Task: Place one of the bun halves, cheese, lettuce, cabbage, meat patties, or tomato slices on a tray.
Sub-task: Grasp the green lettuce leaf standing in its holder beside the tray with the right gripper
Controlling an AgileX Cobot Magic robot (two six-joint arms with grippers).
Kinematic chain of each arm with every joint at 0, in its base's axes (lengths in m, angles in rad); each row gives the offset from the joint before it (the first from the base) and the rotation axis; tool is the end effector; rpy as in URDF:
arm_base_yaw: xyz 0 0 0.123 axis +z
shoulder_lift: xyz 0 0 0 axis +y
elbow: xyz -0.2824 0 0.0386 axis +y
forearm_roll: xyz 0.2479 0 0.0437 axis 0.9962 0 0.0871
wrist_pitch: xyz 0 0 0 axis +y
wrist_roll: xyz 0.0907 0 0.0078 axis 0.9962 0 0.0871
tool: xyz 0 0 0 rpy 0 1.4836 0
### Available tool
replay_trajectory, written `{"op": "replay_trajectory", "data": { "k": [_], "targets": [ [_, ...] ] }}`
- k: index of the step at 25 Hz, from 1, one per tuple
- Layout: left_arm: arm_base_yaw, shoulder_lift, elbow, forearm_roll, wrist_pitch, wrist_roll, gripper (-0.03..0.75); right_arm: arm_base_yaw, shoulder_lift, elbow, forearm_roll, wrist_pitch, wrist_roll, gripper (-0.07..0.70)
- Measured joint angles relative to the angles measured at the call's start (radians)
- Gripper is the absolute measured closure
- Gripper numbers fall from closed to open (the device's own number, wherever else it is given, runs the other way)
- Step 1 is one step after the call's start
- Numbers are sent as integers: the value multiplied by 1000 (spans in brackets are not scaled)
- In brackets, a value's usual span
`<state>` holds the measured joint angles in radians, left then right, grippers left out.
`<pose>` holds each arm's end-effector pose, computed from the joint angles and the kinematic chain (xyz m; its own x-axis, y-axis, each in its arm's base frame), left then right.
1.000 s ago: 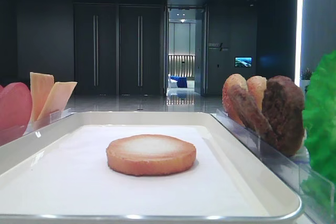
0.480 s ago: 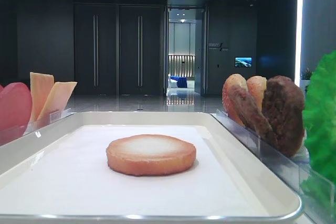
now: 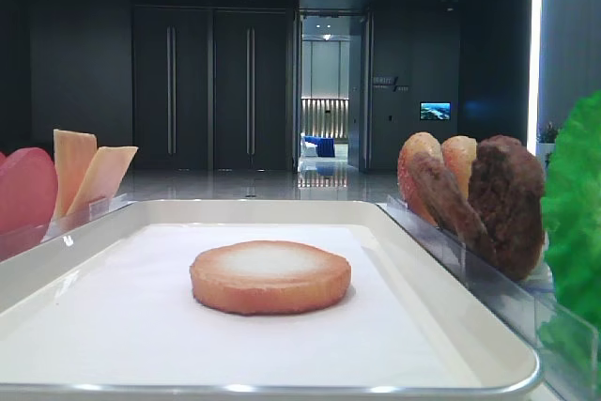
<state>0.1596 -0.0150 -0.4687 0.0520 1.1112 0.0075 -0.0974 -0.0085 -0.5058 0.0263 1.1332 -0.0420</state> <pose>-0.0065 0.0033 0.2645 -0.5132 -0.0517 -0.8567 -0.1826 0.9819 0.0502 -0.0097 0.0031 0.2730 -0.5066 0.0185 -0.8620 0.0612 0.9980 -0.0145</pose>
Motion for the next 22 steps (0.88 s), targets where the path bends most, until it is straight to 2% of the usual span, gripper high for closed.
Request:
{"op": "replay_trajectory", "data": {
  "k": [4,9,12,17,22],
  "targets": [
    [0,0,0,0,0,0,433,0,101,-1,-1,-3,1,228],
    [0,0,0,0,0,0,433,22,426,-41,-15,-51,34,253],
    [0,0,0,0,0,0,433,27,664,-80,-15,-54,42,255],
    [0,0,0,0,0,0,433,27,979,-152,35,-22,-4,252],
    [0,0,0,0,0,0,433,27,1047,-240,69,14,-35,207]
  ]
}}
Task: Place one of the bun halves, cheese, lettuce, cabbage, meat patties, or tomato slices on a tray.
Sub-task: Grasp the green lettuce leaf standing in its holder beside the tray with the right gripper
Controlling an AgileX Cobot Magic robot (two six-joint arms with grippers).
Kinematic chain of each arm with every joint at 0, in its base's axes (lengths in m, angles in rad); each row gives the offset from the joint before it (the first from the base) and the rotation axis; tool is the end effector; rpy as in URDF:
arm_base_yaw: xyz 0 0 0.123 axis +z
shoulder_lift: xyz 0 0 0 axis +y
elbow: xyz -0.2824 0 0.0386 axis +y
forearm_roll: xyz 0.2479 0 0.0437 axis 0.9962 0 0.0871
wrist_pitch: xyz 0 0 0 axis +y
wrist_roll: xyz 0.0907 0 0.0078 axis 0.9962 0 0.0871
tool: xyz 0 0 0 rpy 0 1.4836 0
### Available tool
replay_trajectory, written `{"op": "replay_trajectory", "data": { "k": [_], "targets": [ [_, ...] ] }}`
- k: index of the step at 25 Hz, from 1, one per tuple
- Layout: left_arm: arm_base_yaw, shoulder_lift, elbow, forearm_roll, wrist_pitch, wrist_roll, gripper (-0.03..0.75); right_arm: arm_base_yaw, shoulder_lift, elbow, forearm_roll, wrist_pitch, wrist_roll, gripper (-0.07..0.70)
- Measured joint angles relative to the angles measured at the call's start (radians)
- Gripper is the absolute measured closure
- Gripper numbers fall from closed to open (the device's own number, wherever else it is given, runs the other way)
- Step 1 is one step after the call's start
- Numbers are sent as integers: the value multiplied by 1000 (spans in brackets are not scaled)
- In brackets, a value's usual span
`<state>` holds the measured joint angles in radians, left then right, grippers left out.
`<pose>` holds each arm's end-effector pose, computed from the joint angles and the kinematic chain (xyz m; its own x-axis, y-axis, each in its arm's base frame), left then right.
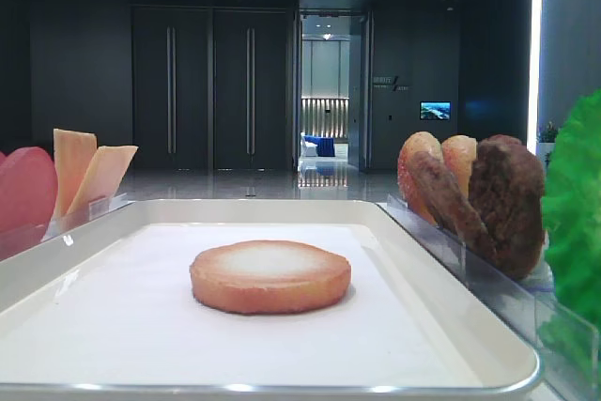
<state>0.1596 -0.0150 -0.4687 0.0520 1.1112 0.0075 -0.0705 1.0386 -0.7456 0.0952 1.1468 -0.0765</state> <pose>-0.0065 0.0033 0.2645 -0.5132 -0.0517 -0.8567 -0.1826 0.9819 0.0502 0.1597 -0.0034 0.2676 -0.9747 0.0317 -0.2211 0.0150 0.9970 0.0764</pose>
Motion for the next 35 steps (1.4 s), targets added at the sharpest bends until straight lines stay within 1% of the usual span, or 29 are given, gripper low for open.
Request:
{"op": "replay_trajectory", "data": {
  "k": [4,7,9,12,15,18,21,25,31,35],
  "targets": [
    [0,0,0,0,0,0,433,0,1,-92,57,56,0,192],
    [0,0,0,0,0,0,433,10,1,-141,123,67,8,190],
    [0,0,0,0,0,0,433,53,1,-153,135,67,35,190],
    [0,0,0,0,0,0,433,184,7,-158,104,68,136,190],
    [0,0,0,0,0,0,433,376,41,-158,26,70,285,190],
    [0,0,0,0,0,0,433,541,98,-161,-42,71,423,190],
    [0,0,0,0,0,0,433,635,147,-185,-70,68,505,190],
    [0,0,0,0,0,0,433,672,207,-224,-80,63,551,190],
    [0,0,0,0,0,0,433,704,267,-239,-74,34,562,190],
    [0,0,0,0,0,0,433,708,273,-240,-73,13,579,188]
  ]
}}
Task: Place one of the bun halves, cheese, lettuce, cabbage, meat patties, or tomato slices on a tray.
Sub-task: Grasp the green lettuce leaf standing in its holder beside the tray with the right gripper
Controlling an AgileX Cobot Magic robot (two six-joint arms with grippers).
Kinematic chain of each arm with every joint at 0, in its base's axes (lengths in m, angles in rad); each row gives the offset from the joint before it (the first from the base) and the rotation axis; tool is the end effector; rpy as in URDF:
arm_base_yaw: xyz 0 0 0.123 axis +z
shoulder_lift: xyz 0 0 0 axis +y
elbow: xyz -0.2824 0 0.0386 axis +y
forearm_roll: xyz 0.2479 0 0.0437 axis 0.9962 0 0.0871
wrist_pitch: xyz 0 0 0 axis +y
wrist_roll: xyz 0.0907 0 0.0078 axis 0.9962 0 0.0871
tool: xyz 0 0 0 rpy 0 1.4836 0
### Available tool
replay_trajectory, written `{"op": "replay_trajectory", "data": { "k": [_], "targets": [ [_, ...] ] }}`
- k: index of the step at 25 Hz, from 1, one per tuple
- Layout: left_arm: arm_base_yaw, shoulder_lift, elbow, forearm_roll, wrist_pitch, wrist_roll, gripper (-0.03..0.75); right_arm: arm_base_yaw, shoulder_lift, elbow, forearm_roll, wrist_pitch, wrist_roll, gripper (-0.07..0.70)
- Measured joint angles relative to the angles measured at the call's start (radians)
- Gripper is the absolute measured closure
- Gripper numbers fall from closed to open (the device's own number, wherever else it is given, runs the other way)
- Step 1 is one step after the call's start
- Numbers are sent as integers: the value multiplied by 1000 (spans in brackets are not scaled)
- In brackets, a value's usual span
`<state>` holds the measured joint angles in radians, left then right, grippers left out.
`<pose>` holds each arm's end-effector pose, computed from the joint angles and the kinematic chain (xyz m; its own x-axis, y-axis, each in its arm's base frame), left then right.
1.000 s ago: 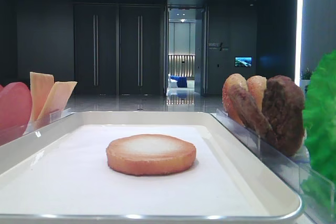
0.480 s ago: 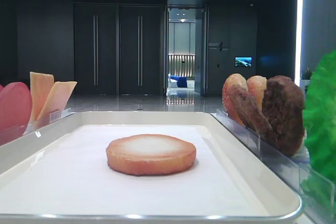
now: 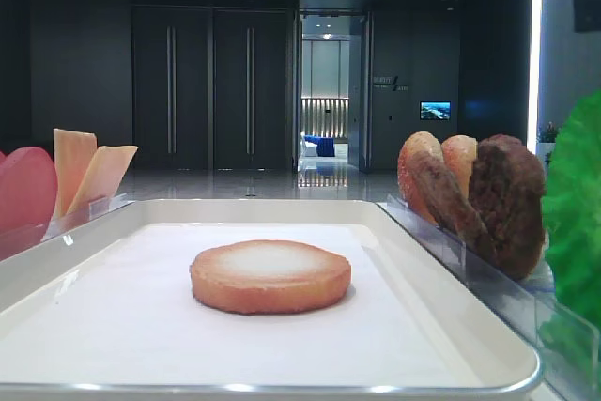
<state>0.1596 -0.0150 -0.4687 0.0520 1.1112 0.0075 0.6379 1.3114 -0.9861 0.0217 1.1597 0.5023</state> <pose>-0.0065 0.0033 0.2645 -0.5132 -0.0517 -0.8567 -0.1826 0.9819 0.0502 0.1831 0.1380 0.2784 -0.9828 -0.1199 -0.1406 -0.1348 0.9857 0.1013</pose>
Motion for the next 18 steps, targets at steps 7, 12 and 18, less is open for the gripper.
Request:
{"op": "replay_trajectory", "data": {
  "k": [7,12,18],
  "targets": [
    [0,0,0,0,0,0,433,4,22,0,0,0,6,188],
    [0,0,0,0,0,0,433,51,93,0,-1,-34,6,188],
    [0,0,0,0,0,0,433,59,136,0,-5,-49,6,189]
  ]
}}
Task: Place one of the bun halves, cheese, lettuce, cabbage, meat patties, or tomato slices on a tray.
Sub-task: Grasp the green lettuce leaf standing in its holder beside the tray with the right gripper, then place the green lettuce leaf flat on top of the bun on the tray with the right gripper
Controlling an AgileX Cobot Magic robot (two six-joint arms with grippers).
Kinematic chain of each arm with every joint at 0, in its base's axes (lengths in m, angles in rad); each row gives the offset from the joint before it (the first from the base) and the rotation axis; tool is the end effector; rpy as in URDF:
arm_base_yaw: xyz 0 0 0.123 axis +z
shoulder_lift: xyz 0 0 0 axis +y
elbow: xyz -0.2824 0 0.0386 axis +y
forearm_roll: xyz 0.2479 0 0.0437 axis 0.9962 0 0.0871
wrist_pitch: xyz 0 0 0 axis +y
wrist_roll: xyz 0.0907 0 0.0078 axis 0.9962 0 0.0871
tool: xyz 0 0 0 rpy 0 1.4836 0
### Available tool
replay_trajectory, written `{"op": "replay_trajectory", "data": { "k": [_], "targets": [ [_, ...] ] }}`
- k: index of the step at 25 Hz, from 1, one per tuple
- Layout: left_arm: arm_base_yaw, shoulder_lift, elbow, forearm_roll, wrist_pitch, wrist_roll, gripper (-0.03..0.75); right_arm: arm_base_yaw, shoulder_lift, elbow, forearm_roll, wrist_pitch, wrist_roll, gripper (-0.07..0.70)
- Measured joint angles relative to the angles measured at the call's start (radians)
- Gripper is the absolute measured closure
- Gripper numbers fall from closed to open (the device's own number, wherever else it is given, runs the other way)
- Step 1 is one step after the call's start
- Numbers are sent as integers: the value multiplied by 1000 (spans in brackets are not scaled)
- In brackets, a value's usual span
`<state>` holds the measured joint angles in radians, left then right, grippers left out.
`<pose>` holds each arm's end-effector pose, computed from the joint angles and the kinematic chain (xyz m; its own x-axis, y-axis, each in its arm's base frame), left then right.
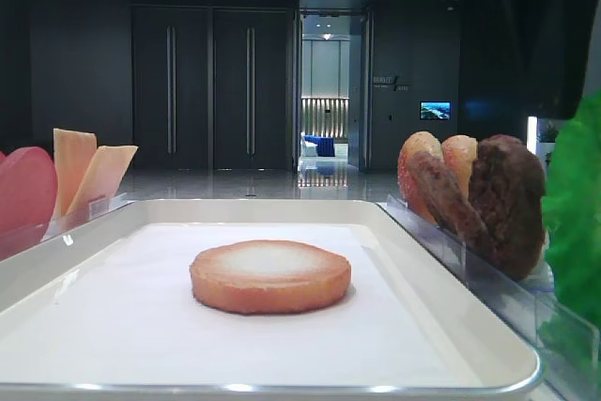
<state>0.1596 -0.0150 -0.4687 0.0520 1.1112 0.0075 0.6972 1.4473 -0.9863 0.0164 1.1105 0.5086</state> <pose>-0.0065 0.0033 0.2645 -0.5132 -0.0517 -0.8567 -0.1826 0.9819 0.0502 0.1929 0.1633 0.2462 -0.9816 -0.1787 -0.0680 -0.1825 0.9816 0.0554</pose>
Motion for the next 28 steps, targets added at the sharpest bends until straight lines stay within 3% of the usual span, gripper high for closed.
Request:
{"op": "replay_trajectory", "data": {
  "k": [5,11,19,22,28],
  "targets": [
    [0,0,0,0,0,0,433,0,1,0,-8,7,0,263],
    [0,0,0,0,0,0,433,0,1,0,-29,27,-8,605],
    [0,0,0,0,0,0,433,0,-31,-16,-31,62,-42,605],
    [0,0,0,0,0,0,433,0,-77,-70,-24,100,-46,605],
    [0,0,0,0,0,0,433,0,-103,-187,-24,108,-62,605]
  ]
}}
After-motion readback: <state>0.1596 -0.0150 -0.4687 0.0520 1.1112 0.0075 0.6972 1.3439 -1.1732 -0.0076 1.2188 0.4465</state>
